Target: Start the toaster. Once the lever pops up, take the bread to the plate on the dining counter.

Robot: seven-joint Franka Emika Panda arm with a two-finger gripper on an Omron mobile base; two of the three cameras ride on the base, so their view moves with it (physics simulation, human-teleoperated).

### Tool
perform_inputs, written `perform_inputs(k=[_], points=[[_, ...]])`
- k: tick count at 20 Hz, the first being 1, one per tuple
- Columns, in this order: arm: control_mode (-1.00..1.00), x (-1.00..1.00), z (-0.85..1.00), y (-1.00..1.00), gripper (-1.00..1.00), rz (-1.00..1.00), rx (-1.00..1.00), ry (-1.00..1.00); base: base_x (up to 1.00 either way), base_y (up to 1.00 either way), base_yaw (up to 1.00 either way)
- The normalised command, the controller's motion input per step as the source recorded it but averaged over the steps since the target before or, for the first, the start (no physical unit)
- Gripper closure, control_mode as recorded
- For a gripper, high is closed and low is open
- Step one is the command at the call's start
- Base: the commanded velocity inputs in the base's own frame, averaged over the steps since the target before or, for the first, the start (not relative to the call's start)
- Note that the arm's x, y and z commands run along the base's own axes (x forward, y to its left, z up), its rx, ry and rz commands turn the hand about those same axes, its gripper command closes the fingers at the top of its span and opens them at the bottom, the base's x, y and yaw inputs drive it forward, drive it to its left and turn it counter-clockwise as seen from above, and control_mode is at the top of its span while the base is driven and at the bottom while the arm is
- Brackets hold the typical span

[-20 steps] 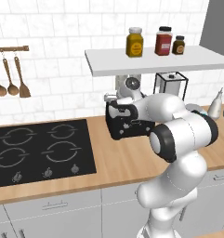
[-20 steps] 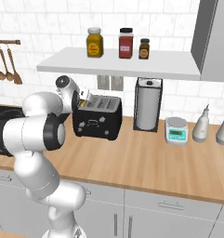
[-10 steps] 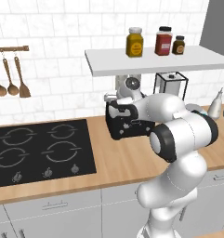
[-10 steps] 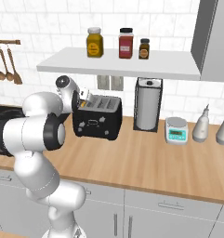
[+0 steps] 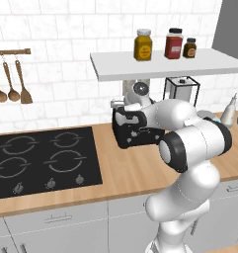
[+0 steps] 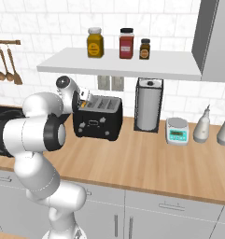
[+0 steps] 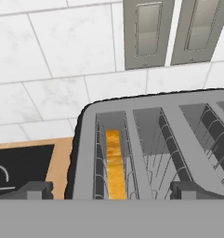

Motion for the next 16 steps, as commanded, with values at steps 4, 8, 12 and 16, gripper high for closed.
perform_inputs(k=[4,8,12,16], points=[[-1.0,0.0,0.0,0.0,-1.0,0.0,0.0,0.0,0.0,0.0,0.0],[-1.0,0.0,0.0,0.0,-1.0,0.0,0.0,0.0,0.0,0.0,0.0],[-1.0,0.0,0.0,0.0,-1.0,0.0,0.0,0.0,0.0,0.0,0.0],[-1.0,0.0,0.0,0.0,-1.0,0.0,0.0,0.0,0.0,0.0,0.0]])
